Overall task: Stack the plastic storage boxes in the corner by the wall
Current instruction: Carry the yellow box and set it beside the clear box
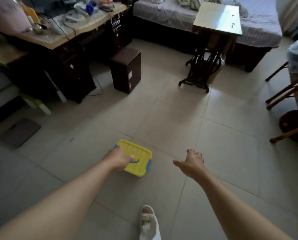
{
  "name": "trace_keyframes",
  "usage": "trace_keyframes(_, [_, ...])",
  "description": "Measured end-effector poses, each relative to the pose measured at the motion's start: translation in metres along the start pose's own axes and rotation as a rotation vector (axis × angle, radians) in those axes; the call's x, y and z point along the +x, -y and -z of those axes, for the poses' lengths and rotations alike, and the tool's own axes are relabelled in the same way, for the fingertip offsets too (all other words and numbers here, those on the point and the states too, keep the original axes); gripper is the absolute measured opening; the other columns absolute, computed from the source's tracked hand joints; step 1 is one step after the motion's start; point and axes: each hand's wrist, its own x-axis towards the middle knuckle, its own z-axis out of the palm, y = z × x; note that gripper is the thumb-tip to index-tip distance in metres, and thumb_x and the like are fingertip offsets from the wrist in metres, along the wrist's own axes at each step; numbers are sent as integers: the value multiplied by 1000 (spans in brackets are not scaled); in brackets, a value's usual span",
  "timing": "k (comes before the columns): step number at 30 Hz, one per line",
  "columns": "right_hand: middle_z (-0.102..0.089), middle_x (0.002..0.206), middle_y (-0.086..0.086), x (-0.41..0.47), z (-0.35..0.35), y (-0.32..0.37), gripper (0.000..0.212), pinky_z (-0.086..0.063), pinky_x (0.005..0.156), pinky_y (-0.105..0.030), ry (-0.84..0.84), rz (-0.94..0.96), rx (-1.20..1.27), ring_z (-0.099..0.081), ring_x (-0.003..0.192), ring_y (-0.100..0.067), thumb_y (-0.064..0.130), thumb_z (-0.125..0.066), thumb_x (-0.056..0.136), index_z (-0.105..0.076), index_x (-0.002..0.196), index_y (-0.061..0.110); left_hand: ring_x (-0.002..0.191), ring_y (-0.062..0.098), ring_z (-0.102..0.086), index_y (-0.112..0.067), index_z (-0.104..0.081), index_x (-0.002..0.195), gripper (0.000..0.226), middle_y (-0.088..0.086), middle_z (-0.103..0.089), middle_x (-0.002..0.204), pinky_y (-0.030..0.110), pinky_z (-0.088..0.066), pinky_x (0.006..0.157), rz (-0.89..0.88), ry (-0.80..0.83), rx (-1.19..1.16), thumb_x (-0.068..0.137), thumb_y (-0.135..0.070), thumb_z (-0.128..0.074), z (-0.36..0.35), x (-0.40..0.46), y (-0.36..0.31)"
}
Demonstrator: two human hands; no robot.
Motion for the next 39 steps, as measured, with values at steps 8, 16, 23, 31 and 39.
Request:
trace_keyframes(8, [-34,140,-20,108,-51,78,67,-28,110,-36,107,2,-25,-31,135,-34,39,-61,86,-35,139,5,133,28,-45,-7,-41,136,58,12,-47,144,31,-39,103,100,39,-27,90,-39,-56,21,119,11])
trace_keyframes(16, [-37,140,-20,179,-100,119,67,-31,107,-35,165,-72,-7,-35,133,-34,37,-65,84,-37,137,6,133,29,-45,-8,-41,136,61,12,-46,144,34,-39,104,145,149,26,88,-42,-57,21,222,32])
trace_keyframes(23, [-38,140,-20,208,-143,148,69,-30,108,-35,115,-242,127,-36,132,-34,33,-64,85,-36,139,3,128,30,-49,-8,-45,131,56,12,-52,138,36,-42,101,-1,278,180,88,-43,-56,26,311,38])
trace_keyframes(31, [-37,139,-20,197,-194,171,67,-30,108,-36,24,-462,292,-35,132,-34,33,-62,86,-35,138,3,124,30,-51,-6,-46,131,54,14,-56,132,34,-42,101,-243,406,384,90,-40,-56,34,368,30])
trace_keyframes(39, [-37,138,-18,201,-234,154,62,-35,105,-36,-50,-649,519,-38,130,-33,31,-62,87,-36,136,3,121,30,-55,-7,-46,134,57,13,-57,132,35,-45,97,-398,452,559,90,-41,-56,-2,383,9])
